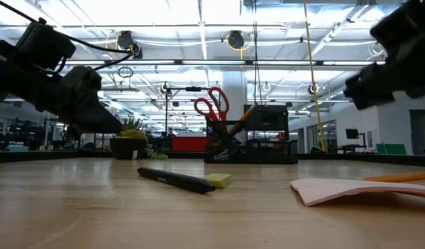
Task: Pick and place office supplies into organizer
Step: Put the orange pencil into the desk organizer
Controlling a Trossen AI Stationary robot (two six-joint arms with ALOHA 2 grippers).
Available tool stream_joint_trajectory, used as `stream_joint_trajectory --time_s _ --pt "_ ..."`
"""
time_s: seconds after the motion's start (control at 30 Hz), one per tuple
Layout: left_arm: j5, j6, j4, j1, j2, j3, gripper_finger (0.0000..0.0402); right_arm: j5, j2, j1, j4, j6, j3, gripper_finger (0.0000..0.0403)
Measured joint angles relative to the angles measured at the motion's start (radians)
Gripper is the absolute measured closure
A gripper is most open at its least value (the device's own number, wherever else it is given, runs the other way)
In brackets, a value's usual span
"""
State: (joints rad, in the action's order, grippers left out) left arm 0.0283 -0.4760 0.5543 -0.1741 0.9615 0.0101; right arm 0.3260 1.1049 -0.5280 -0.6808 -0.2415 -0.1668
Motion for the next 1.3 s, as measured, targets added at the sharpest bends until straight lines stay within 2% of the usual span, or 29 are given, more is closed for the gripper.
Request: stream_joint_trajectory --time_s 0.13,0.23,0.3,0.4,0.5,0.67,1.0,1.3 --pt "-0.017 -0.004 0.038 0.000 0.000 0.000 0.0309 0.038 0.003 -0.023 0.323 -0.052 -0.087 0.0303" --pt "-0.025 -0.004 0.049 0.000 0.000 0.000 0.0309 0.036 0.001 -0.036 0.488 -0.154 -0.133 0.0307" --pt "-0.024 -0.004 0.049 0.000 0.000 0.000 0.0309 0.032 0.002 -0.045 0.522 -0.180 -0.134 0.0309" --pt "-0.023 -0.004 0.048 0.000 0.000 0.000 0.0309 -0.036 -0.001 -0.054 0.524 -0.192 -0.136 0.0310" --pt "-0.023 -0.003 0.048 0.000 0.000 0.000 0.0309 -0.091 -0.003 -0.065 0.621 -0.265 -0.136 0.0310" --pt "-0.008 0.000 0.047 0.000 0.000 0.000 0.0309 -0.098 -0.003 -0.107 0.739 -0.337 -0.136 0.0310" --pt "0.004 0.000 0.040 0.000 0.000 0.000 0.0309 -0.109 -0.003 -0.116 0.750 -0.240 -0.116 0.0310" --pt "0.010 0.001 0.025 0.000 0.000 0.000 0.0309 -0.084 0.026 -0.116 0.604 -0.231 -0.060 0.0314"
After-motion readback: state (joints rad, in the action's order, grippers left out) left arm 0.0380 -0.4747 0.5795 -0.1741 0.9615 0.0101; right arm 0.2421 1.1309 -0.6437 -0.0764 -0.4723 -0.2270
